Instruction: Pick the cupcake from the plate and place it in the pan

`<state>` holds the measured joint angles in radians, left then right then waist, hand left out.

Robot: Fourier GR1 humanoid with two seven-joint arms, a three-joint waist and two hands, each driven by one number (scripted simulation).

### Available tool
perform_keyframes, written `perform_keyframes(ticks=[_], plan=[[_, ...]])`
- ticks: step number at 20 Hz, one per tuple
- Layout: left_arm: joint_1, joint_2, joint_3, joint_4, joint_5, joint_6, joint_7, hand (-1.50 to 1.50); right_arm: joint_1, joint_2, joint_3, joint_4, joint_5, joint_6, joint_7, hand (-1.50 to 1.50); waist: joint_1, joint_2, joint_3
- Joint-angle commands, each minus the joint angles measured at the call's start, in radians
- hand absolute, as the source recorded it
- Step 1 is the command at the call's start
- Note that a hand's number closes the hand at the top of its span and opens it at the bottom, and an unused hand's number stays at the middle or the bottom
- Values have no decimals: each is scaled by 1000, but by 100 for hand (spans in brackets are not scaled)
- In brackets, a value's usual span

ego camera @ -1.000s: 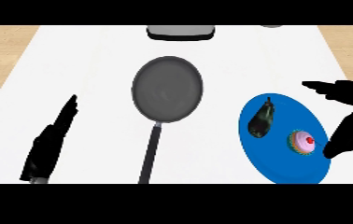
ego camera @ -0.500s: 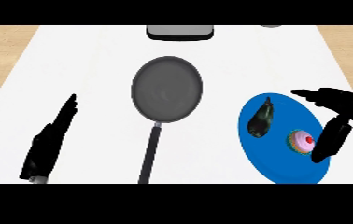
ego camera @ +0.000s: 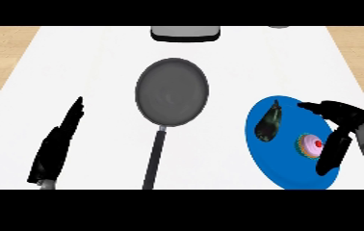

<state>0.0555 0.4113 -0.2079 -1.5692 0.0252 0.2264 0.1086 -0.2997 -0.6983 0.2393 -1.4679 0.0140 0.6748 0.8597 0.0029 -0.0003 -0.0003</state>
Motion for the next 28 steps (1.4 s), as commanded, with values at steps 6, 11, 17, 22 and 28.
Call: perform_keyframes(ticks=[6, 11, 17, 22, 28], plan=[[36, -21, 41, -66, -42, -52, 47, 0, 30, 81, -27, 27, 107, 43, 37, -150, 1, 0, 0], [14, -50, 88, -32, -46, -93, 46, 0, 29, 89, -70, 96, 203, 81, -64, -150, 1, 0, 0], [-15, -99, 93, 34, -100, -107, 1, 0, -18, 174, -74, 231, 309, 45, -169, -150, 3, 2, 0], [-3, -110, 110, -66, -110, -120, 84, 0, 57, 183, -134, 183, 329, 13, -241, 150, -1, 0, 0], [-8, -124, 152, -19, -140, -138, 47, 0, 160, 259, -153, 48, 302, 47, -150, 150, -6, -1, 0]])
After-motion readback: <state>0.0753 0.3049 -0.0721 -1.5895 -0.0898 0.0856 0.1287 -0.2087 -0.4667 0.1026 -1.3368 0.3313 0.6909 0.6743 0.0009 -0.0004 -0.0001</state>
